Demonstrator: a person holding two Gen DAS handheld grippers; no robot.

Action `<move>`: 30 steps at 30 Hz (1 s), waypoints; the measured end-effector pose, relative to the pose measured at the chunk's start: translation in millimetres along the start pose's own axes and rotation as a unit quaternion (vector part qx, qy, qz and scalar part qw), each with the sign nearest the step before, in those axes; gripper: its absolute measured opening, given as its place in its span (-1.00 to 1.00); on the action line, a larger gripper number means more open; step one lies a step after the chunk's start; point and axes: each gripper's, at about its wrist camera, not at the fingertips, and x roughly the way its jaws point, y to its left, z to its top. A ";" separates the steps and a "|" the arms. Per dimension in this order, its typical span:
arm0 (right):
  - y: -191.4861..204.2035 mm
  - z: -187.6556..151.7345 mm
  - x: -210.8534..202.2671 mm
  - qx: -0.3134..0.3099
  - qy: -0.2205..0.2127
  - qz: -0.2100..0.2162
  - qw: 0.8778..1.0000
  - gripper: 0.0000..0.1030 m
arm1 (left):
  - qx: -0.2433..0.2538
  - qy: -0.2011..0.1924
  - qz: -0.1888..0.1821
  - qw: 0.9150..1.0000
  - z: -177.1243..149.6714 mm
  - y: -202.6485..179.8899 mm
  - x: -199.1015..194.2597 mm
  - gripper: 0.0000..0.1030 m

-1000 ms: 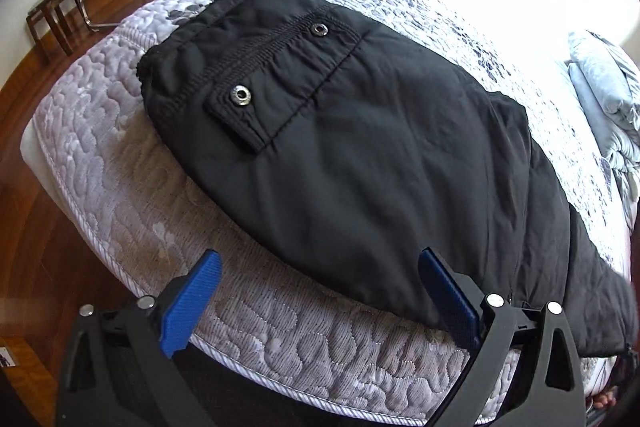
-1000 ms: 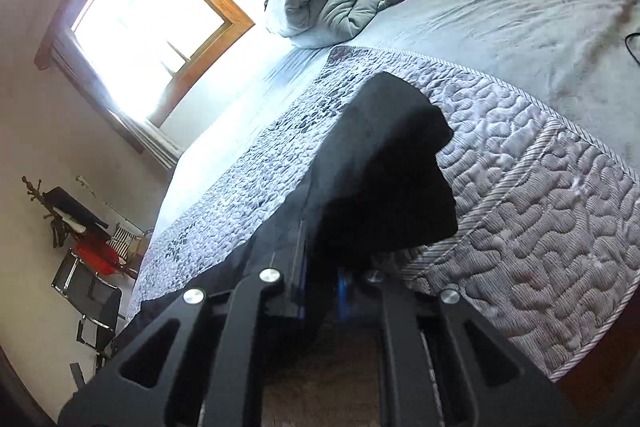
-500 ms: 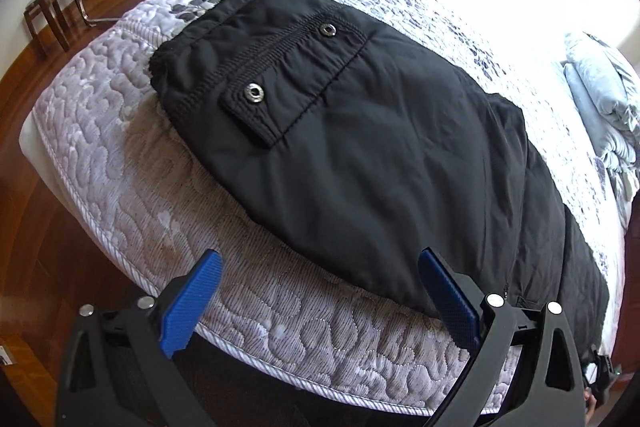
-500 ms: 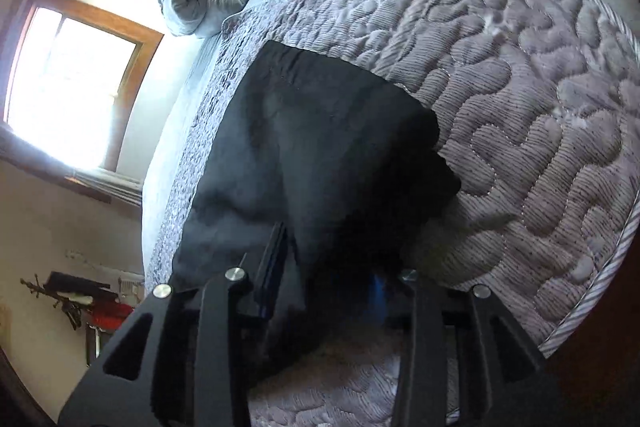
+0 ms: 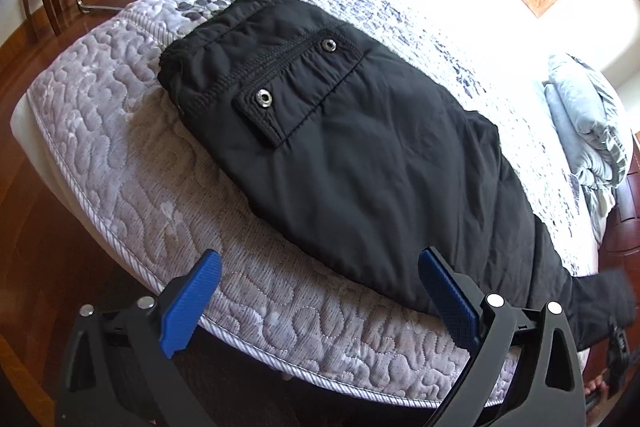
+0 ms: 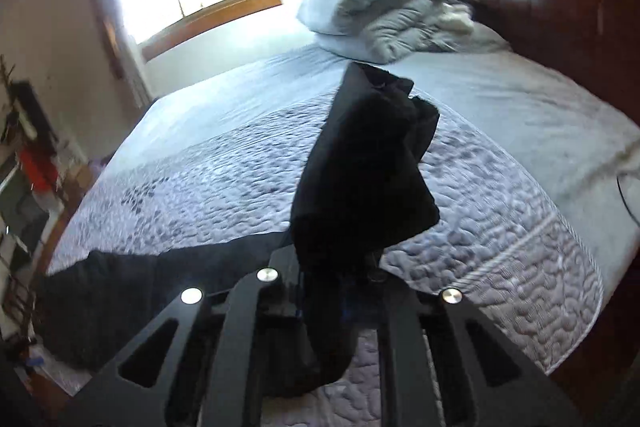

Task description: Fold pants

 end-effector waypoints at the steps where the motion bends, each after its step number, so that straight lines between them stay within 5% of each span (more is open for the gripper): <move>1: 25.2 -3.2 1.2 -0.036 0.004 0.008 0.999 -0.76 | 0.001 -0.001 -0.002 1.000 -0.8 0.0 -1.9 0.93; 9: 147.0 -68.1 34.5 -0.186 0.066 0.071 0.978 -0.76 | -0.011 -0.006 -0.024 1.000 -2.0 7.5 -13.9 0.93; 16: 178.2 -124.8 72.2 -0.262 0.118 0.035 0.957 -0.75 | -0.025 -0.008 -0.036 0.999 -4.6 17.1 -20.6 0.93; 21: 174.3 -134.2 66.0 -0.263 0.130 0.074 0.953 -0.32 | -0.023 -0.010 -0.038 0.999 -4.6 16.6 -22.6 0.93; 23: 172.7 -137.3 59.0 -0.260 0.154 0.108 0.947 0.20 | -0.024 -0.007 -0.041 0.999 -4.3 15.3 -20.7 0.93; 24: 169.6 -136.6 54.4 -0.252 0.167 0.138 0.943 0.29 | -0.023 -0.006 -0.042 0.999 -4.8 14.6 -20.1 0.93; 27: 155.0 -121.3 36.2 -0.196 0.160 0.202 0.946 0.28 | -0.018 -0.001 -0.042 0.999 -5.8 11.4 -17.6 0.93; 30: 150.5 -103.9 27.8 -0.176 0.135 0.206 0.953 0.39 | -0.018 0.000 -0.044 0.999 -6.6 9.1 -16.3 0.93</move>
